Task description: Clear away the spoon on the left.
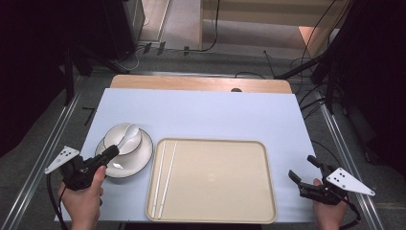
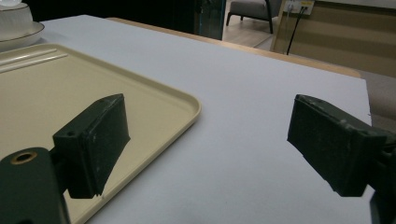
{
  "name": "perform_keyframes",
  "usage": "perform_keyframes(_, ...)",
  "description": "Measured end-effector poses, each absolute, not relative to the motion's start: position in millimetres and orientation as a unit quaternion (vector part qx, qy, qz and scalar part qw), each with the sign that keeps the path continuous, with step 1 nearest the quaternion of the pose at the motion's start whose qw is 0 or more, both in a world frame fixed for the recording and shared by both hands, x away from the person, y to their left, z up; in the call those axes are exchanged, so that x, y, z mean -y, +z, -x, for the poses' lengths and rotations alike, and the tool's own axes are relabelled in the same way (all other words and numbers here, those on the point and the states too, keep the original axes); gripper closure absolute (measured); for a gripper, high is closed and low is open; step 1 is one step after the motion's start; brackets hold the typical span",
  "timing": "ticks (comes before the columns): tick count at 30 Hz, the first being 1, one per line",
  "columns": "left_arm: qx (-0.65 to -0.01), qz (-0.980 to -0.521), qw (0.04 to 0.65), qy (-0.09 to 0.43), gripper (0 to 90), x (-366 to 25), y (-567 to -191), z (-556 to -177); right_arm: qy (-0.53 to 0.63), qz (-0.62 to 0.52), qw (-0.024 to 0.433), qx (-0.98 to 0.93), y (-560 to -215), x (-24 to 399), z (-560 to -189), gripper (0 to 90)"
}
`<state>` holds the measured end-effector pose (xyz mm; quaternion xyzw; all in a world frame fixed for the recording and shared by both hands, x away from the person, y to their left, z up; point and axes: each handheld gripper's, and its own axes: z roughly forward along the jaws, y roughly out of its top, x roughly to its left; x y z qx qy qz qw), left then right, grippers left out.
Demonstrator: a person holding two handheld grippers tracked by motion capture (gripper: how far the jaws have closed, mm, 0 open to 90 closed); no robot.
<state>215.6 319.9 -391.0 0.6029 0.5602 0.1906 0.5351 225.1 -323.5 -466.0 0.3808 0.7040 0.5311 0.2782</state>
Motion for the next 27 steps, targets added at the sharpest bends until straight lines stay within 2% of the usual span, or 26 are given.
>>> perform_keyframes(27,-0.513,-0.648,0.543,0.151,86.7,-251.2,-399.5,-228.1,0.536,-0.382,0.283,-0.697,-464.2,325.7,-222.9,13.1)
